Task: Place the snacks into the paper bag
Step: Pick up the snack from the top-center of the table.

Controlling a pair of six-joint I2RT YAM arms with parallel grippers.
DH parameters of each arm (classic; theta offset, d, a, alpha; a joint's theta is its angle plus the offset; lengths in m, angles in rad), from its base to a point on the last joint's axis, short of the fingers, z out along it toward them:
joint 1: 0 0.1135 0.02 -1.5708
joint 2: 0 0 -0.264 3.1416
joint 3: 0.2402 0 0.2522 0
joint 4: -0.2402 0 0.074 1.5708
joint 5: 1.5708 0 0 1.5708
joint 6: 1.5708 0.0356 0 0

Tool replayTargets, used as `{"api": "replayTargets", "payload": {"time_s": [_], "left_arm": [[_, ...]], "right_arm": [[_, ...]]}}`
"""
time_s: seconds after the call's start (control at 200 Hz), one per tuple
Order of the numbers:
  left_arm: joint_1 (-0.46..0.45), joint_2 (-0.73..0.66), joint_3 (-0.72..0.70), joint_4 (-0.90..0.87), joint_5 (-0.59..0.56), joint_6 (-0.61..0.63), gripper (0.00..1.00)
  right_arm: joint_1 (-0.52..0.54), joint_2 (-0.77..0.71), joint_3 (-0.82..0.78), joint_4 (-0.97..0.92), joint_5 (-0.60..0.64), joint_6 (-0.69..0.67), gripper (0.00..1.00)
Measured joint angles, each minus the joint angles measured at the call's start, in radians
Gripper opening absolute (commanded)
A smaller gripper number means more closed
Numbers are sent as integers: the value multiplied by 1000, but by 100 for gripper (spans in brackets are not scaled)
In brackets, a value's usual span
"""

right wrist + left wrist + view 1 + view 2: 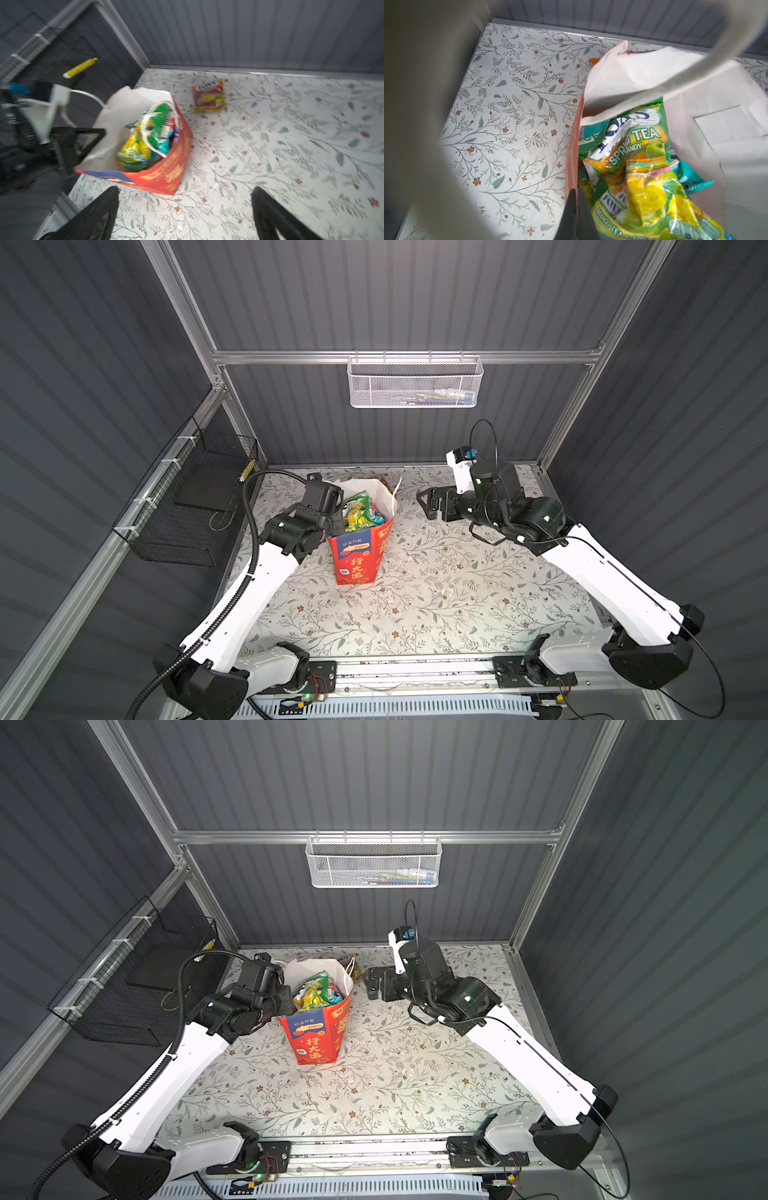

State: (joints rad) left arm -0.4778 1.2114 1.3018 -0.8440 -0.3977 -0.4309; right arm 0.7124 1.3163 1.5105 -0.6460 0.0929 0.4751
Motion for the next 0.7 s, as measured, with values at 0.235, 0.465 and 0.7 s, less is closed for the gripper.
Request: {"api": "replayTargets", "payload": {"time_s": [0.235,0.465,0.7], "left_arm": [[0,-10,1,-32,-43,-21,1],[0,-27,10,-108,-101,-25,1],[0,-38,12,-155,-165,-25,1]], "right_arm": [[-146,33,-150,77,-84,68,99],[-172,278,-79,125,-181,65,99],[-188,591,131,138,-309,63,99]]}}
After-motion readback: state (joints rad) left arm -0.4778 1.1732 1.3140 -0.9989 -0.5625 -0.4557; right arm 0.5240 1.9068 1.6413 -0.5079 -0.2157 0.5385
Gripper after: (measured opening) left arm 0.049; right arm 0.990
